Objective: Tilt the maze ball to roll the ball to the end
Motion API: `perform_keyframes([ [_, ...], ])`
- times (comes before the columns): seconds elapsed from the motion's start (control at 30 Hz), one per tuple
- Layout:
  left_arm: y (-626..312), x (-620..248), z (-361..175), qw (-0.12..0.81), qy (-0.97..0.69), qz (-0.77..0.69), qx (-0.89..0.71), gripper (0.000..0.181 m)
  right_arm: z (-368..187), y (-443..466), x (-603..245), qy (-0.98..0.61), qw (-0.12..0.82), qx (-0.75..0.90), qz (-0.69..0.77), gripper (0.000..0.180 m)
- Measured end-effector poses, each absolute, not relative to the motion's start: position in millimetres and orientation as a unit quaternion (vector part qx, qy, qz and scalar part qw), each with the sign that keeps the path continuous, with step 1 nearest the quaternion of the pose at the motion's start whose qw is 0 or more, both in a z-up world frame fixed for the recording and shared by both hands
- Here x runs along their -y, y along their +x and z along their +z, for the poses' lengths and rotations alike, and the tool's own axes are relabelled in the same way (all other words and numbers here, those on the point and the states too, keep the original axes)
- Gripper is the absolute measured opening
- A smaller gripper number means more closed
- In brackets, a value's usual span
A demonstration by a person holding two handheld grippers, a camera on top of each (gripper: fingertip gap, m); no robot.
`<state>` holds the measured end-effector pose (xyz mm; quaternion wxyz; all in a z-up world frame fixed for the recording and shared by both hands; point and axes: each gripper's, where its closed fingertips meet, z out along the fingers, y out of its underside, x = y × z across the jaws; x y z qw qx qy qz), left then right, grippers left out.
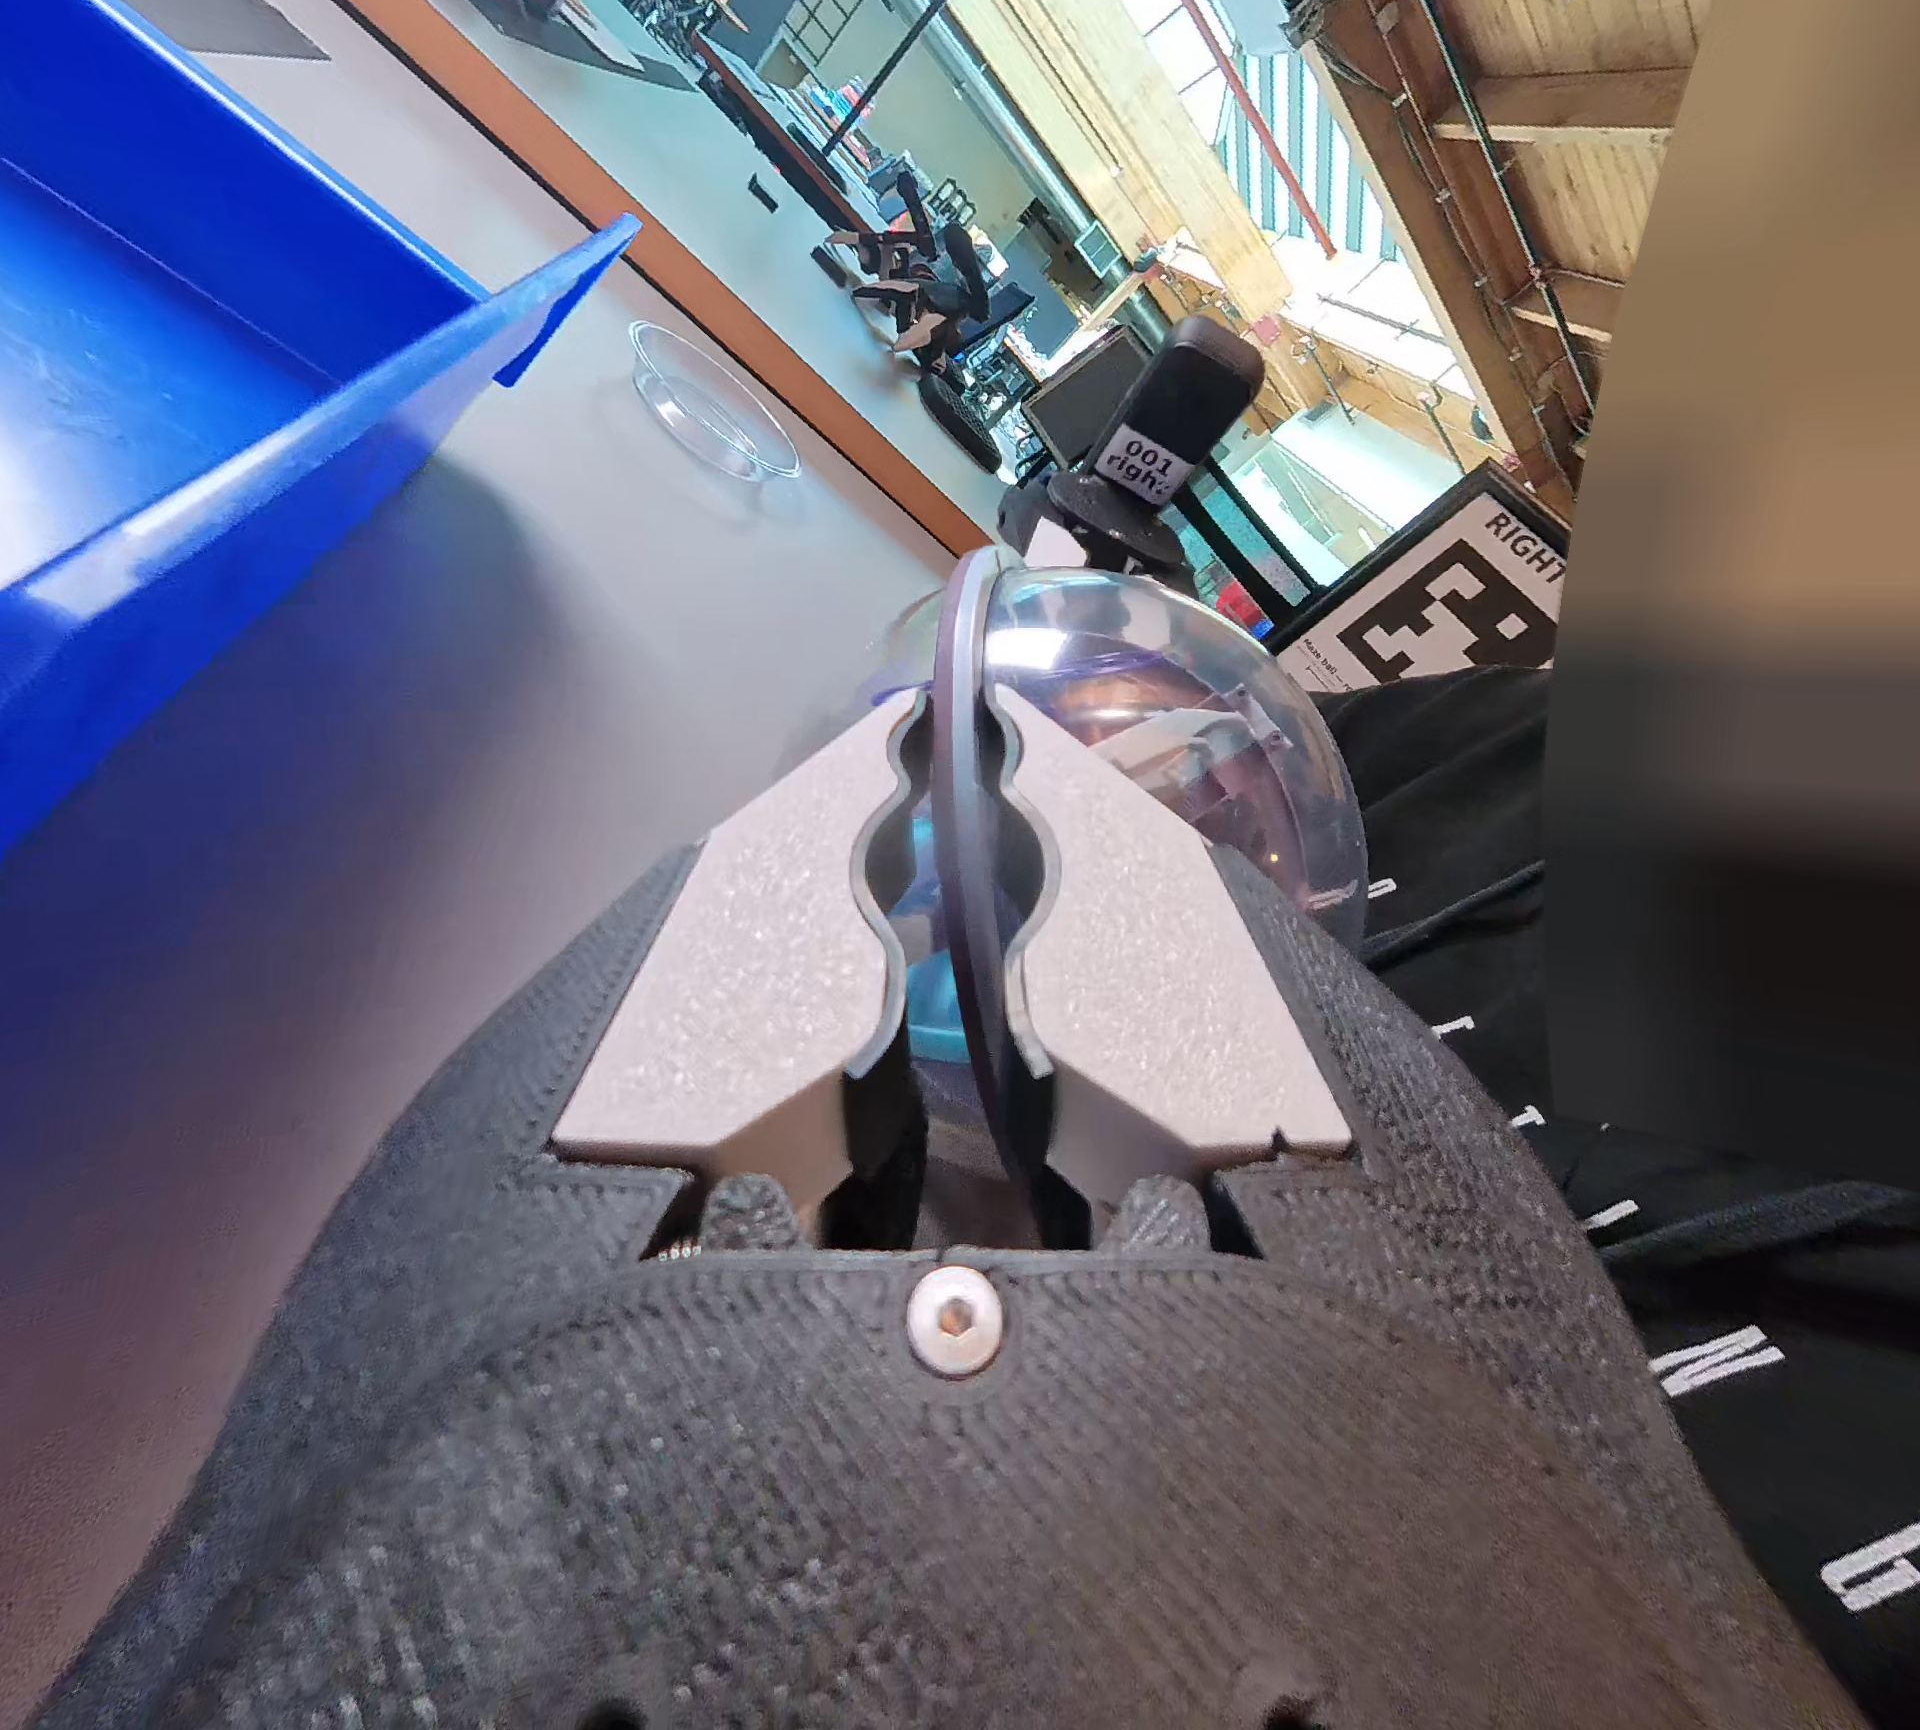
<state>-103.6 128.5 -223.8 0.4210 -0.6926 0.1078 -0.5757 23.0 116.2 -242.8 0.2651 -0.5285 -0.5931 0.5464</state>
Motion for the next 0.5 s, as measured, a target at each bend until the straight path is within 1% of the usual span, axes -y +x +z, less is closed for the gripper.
perform_keyframes([
  [0.03, -102.6, -129.4, -223.9, 0.419, -0.691, -0.579, -0.108, 0.007, -242.8, 23.7, -121.0, -0.527, 0.273, 0.606, 0.530, 0.022],
  [0.1, -100.3, -131.6, -223.4, 0.415, -0.690, -0.583, -0.109, 0.007, -240.9, 22.4, -127.5, -0.534, 0.255, 0.609, 0.528, 0.022],
  [0.17, -98.0, -134.7, -223.5, 0.411, -0.691, -0.585, -0.110, 0.007, -240.9, 18.7, -128.7, -0.549, 0.210, 0.597, 0.547, 0.019],
  [0.23, -96.6, -137.3, -223.3, 0.410, -0.691, -0.585, -0.109, 0.007, -239.1, 17.7, -124.2, -0.549, 0.159, 0.581, 0.579, 0.012],
  [0.33, -95.3, -138.4, -223.8, 0.411, -0.693, -0.583, -0.103, 0.007, -241.2, 17.9, -121.2, -0.561, 0.101, 0.549, 0.611, 0.010],
  [0.5, -97.6, -137.2, -219.7, 0.433, -0.693, -0.567, -0.100, 0.007, -244.4, 18.2, -120.3, -0.586, 0.055, 0.473, 0.655, 0.007],
])
